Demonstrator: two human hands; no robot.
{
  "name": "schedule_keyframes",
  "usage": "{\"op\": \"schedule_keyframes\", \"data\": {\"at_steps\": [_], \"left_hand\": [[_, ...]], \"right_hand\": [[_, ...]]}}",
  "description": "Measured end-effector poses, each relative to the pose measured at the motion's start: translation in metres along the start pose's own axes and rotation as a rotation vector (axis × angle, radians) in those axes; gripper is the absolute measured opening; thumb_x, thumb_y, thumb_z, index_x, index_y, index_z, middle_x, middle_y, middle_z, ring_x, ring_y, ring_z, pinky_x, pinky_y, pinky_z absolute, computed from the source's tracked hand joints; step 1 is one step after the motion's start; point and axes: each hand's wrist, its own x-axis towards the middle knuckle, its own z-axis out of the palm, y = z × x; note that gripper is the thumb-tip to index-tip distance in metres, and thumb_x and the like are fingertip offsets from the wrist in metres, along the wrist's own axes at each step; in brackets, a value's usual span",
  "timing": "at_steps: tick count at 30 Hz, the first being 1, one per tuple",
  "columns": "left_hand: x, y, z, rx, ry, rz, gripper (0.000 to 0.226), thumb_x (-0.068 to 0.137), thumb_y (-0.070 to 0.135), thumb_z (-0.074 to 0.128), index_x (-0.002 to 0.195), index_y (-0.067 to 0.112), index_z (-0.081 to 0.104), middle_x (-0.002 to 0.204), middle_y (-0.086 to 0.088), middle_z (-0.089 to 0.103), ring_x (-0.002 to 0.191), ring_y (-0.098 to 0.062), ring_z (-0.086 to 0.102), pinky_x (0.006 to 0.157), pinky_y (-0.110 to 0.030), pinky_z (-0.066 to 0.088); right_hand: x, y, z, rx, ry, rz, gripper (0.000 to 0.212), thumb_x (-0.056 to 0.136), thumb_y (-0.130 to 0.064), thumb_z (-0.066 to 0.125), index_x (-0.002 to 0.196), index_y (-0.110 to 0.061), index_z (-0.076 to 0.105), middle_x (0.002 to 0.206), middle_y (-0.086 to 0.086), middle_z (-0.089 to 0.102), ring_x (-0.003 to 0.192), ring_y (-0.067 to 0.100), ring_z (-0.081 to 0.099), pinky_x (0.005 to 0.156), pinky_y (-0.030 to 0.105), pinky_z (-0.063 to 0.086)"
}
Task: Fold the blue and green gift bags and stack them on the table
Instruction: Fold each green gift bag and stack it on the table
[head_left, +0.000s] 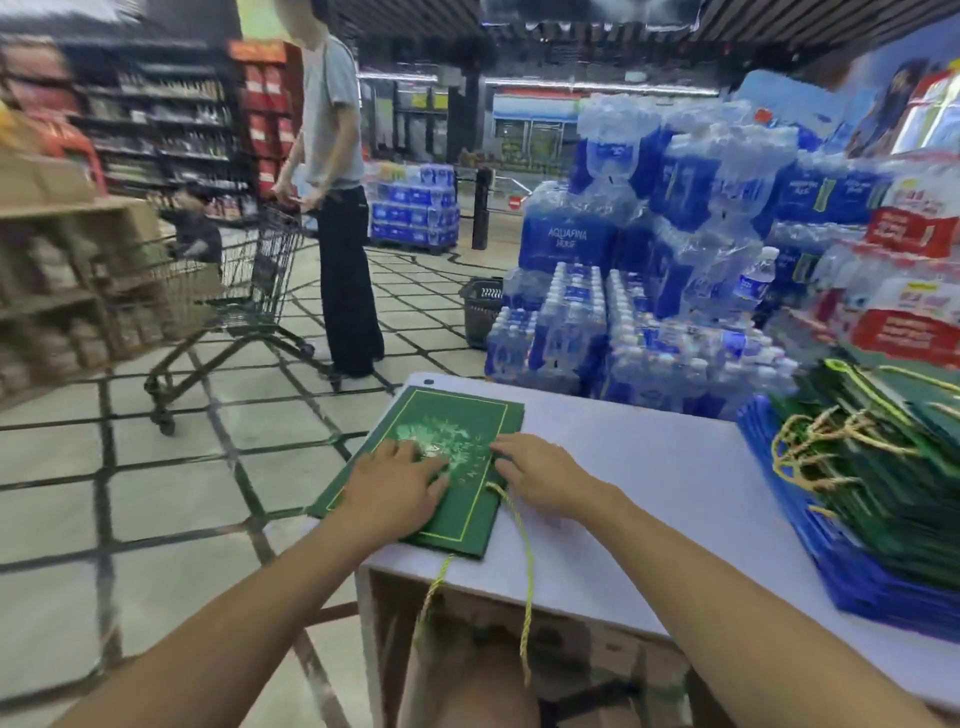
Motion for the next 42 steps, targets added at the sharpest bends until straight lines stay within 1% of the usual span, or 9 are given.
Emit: {"op": "schedule_keyframes", "data": {"at_steps": [8, 12, 15, 19, 23, 27, 35, 39, 42], "left_hand": [[0.020, 0.020, -0.001, -0.067, -0.070, 0.125, 0.049, 0.108, 0.054, 0.020, 0.157, 0.050, 0.027, 0.168, 0.008, 0.027, 0.150, -0.027, 0.024, 0.119, -0.049, 0.026], [0.056, 0.056, 0.002, -0.094, -0.126, 0.259, 0.049, 0.110, 0.044, 0.024, 0.158, 0.046, 0.027, 0.170, 0.007, 0.021, 0.153, -0.026, 0.023, 0.123, -0.051, 0.022], [0.072, 0.088, 0.004, -0.131, -0.145, 0.336, 0.049, 0.110, 0.040, 0.025, 0.160, 0.043, 0.026, 0.171, 0.006, 0.018, 0.156, -0.024, 0.019, 0.124, -0.053, 0.014], [0.082, 0.112, 0.005, -0.166, -0.154, 0.354, 0.049, 0.110, 0.044, 0.024, 0.159, 0.041, 0.027, 0.172, 0.006, 0.016, 0.158, -0.022, 0.014, 0.124, -0.056, 0.007], [0.079, 0.115, 0.007, -0.175, -0.143, 0.371, 0.050, 0.109, 0.051, 0.022, 0.159, 0.042, 0.025, 0.172, 0.009, 0.014, 0.159, -0.019, 0.010, 0.124, -0.060, 0.003], [0.075, 0.088, 0.002, -0.156, -0.109, 0.475, 0.049, 0.110, 0.052, 0.021, 0.159, 0.049, 0.023, 0.171, 0.013, 0.014, 0.158, -0.014, 0.008, 0.126, -0.058, 0.002], [0.075, 0.091, -0.020, -0.201, -0.147, 0.445, 0.041, 0.110, 0.037, 0.032, 0.148, 0.041, 0.046, 0.162, 0.015, 0.035, 0.153, -0.014, 0.025, 0.124, -0.056, 0.013], [0.062, 0.123, -0.010, -0.268, -0.043, 0.448, 0.069, 0.099, 0.073, 0.033, 0.155, 0.035, 0.039, 0.165, 0.009, 0.032, 0.154, -0.013, 0.025, 0.126, -0.053, 0.015], [0.056, 0.139, 0.003, -0.234, -0.057, 0.470, 0.085, 0.091, 0.084, 0.033, 0.160, 0.035, 0.028, 0.169, 0.010, 0.024, 0.157, -0.012, 0.016, 0.127, -0.054, 0.009]], "right_hand": [[-0.033, 0.043, 0.019, -0.156, 0.071, 0.003, 0.062, 0.100, -0.061, 0.024, 0.150, -0.033, 0.048, 0.151, -0.009, 0.047, 0.142, 0.018, 0.038, 0.119, 0.041, 0.028], [-0.065, 0.070, 0.012, -0.130, 0.085, 0.134, 0.049, 0.104, -0.054, 0.039, 0.148, -0.035, 0.049, 0.147, -0.009, 0.048, 0.139, 0.018, 0.039, 0.115, 0.040, 0.030], [-0.085, 0.069, 0.005, -0.108, 0.220, 0.245, 0.032, 0.098, -0.054, 0.049, 0.113, -0.033, 0.069, 0.117, -0.009, 0.061, 0.117, 0.018, 0.054, 0.096, 0.036, 0.043], [-0.099, 0.037, 0.006, 0.107, 0.171, 0.413, 0.044, 0.077, -0.072, 0.057, 0.076, -0.028, 0.059, 0.082, -0.012, 0.063, 0.080, 0.010, 0.060, 0.067, 0.031, 0.043], [-0.096, 0.033, 0.000, 0.082, 0.079, 0.380, 0.016, 0.077, -0.041, 0.061, 0.082, -0.026, 0.060, 0.086, -0.010, 0.066, 0.086, 0.017, 0.062, 0.072, 0.031, 0.049], [-0.084, 0.063, -0.029, 0.051, 0.127, 0.387, 0.005, 0.090, -0.037, 0.060, 0.091, -0.033, 0.063, 0.087, -0.017, 0.063, 0.088, 0.012, 0.061, 0.067, 0.030, 0.046], [-0.079, 0.116, -0.039, 0.266, 0.151, 0.231, 0.025, 0.090, -0.020, 0.075, 0.109, -0.035, 0.067, 0.107, -0.017, 0.065, 0.079, 0.000, 0.061, 0.074, 0.018, 0.045], [-0.096, 0.133, -0.053, 0.183, 0.199, 0.301, 0.011, 0.090, -0.023, 0.073, 0.101, -0.025, 0.069, 0.101, -0.009, 0.068, 0.077, -0.002, 0.056, 0.067, 0.012, 0.040], [-0.112, 0.145, -0.068, -0.011, -0.016, 0.402, 0.026, 0.091, -0.013, 0.060, 0.111, -0.027, 0.070, 0.107, -0.007, 0.069, 0.093, 0.011, 0.062, 0.078, 0.024, 0.050]]}}
